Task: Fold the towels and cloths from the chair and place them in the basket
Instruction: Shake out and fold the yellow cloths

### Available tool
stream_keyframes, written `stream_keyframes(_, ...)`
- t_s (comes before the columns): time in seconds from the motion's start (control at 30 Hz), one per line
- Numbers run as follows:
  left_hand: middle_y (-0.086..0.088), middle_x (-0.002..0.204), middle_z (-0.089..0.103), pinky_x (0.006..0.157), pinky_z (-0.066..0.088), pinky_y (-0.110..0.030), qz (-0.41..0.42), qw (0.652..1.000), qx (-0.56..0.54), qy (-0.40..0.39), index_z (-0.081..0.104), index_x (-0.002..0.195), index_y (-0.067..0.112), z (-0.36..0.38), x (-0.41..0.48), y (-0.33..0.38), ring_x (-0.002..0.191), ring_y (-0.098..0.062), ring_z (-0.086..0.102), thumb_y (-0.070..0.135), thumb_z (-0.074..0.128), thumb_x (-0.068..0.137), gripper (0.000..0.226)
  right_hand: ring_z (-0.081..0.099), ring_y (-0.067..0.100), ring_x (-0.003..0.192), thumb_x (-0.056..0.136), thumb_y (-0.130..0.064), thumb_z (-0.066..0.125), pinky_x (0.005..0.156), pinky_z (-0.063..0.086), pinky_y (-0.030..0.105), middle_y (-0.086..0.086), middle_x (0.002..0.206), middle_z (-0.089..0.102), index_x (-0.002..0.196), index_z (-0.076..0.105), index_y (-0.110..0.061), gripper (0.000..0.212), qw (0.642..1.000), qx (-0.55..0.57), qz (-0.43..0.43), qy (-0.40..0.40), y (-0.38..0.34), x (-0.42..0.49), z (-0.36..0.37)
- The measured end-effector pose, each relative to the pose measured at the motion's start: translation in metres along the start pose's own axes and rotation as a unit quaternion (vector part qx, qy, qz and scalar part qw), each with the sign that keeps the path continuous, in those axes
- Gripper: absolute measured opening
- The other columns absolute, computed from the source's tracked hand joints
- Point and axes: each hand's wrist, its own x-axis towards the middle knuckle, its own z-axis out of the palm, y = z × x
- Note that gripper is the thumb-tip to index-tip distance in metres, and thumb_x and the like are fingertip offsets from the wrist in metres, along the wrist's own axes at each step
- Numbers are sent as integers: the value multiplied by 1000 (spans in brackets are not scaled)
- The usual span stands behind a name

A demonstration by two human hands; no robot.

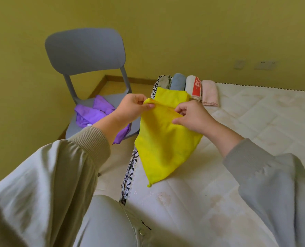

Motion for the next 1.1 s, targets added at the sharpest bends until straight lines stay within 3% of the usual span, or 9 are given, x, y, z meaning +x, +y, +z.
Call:
stream_keyframes(0.07,2,54,39,41,25,-11,11,999,34,33,53,65,21,-2,-10,3,37,0,34,14,64,90,28,45,13,67,77,-9,76,59,32,24,2,68,48,90,69,1,18,999,-42,19,-25,10,-5,-5)
stream_keyframes(0.17,0,56,39,46,28,-20,10,996,71,60,55,67,15,-5,-17,1,45,-5,34,16,61,92,26,35,20,62,78,-11,71,56,21,28,11,62,36,64,58,3,25,997,-45,68,8,26,-11,-12)
stream_keyframes(0.33,-12,84,61,69,54,-32,-86,996,-29,-9,61,100,0,-15,-32,14,72,-20,59,19,54,96,21,58,22,78,85,-10,67,72,50,34,12,79,62,85,65,6,17,956,267,123,26,28,-26,-28)
stream_keyframes(0.5,-5,81,73,61,58,-23,-166,944,-220,-181,67,97,6,-27,-49,24,67,-13,70,10,41,99,27,71,18,82,71,-13,69,62,58,27,4,91,73,105,64,-10,34,864,478,138,-75,8,-48,-48)
stream_keyframes(0.6,-8,81,74,58,58,-24,-189,925,-244,-223,76,82,6,-25,-52,24,67,-16,71,6,36,98,43,72,19,84,60,-22,71,64,58,29,6,94,73,106,64,-9,48,865,457,149,-144,8,-50,-57)
stream_keyframes(0.7,-6,78,73,60,58,-22,-219,943,-186,-168,68,88,6,-11,-47,14,63,-11,69,10,50,95,19,68,22,90,76,-16,66,76,58,33,11,103,69,113,62,-3,39,898,375,189,-127,23,-41,-52)
stream_keyframes(0.9,-6,82,57,68,37,-25,-143,963,230,-1,69,99,5,30,-21,-41,79,-23,56,28,70,85,26,59,26,77,84,5,63,74,53,37,15,80,60,87,65,5,3,967,50,244,-59,79,-14,-11)
stream_keyframes(1.0,-8,70,56,60,35,-25,-141,965,214,53,71,96,5,52,-19,-62,66,-22,51,23,65,88,20,53,22,74,81,-14,72,61,42,26,9,74,57,79,67,-2,13,967,-44,249,-16,100,-5,9)
stream_keyframes(1.1,-6,55,58,46,46,-23,-197,974,99,52,63,108,0,69,-9,-86,42,-16,57,17,52,96,24,36,19,54,82,-21,70,50,23,29,3,52,35,51,39,-15,45,961,-43,273,23,117,2,27)
